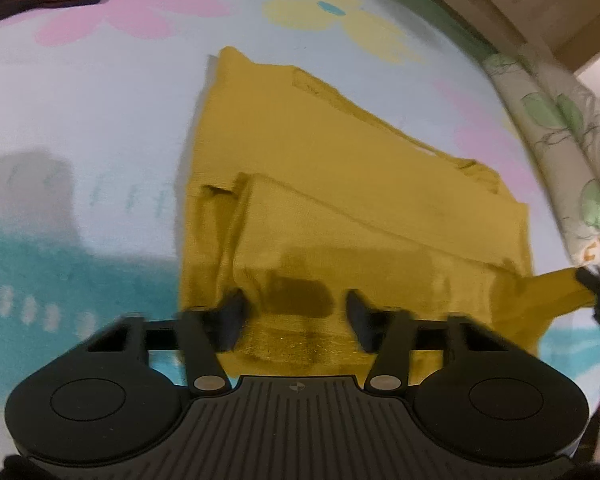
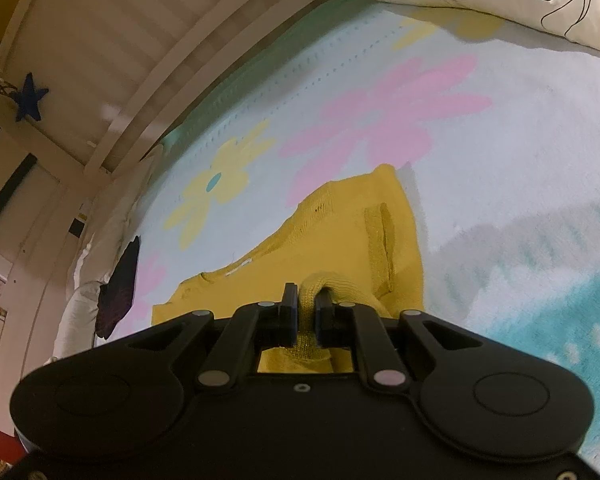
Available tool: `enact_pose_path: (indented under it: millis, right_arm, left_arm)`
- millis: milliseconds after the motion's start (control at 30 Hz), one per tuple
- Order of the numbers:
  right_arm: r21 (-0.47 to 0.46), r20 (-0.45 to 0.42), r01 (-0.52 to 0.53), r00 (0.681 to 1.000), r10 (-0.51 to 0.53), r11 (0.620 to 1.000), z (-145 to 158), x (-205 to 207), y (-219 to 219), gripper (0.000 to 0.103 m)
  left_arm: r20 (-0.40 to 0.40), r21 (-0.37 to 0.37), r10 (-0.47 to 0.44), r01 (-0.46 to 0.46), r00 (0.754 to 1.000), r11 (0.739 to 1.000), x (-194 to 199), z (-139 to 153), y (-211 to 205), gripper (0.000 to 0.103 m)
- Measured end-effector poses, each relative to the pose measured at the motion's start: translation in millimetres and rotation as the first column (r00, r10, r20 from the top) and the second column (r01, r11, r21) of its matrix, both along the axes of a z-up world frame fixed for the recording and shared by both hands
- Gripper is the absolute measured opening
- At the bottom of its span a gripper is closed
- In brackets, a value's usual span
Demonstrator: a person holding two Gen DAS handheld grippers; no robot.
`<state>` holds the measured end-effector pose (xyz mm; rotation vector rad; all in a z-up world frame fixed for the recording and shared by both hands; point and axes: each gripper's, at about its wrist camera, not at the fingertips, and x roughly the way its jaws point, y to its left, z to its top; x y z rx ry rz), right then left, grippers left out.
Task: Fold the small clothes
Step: 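Lift the hem with both grippers and fold it toward the collar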
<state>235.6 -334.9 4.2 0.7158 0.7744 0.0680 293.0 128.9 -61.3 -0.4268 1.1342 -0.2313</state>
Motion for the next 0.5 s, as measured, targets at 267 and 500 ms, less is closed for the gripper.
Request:
enact_pose_path:
  millis: [267,500]
  right_arm:
    - [0.007,0.004,0.007,1.0,-0.007,1.0,0,-2,-3,0.018]
    - [0.053,0.03,0.056,0.998,-0.058,0.997,3,6,-11,0.018]
  left_arm:
    - [0.122,-0.162,0.059,-0.039,0.991,0.986,-6,26,10,0.005]
    - [0.234,-0.224,0.21,-0.157,0.949,0.962,17,60,30,0.005]
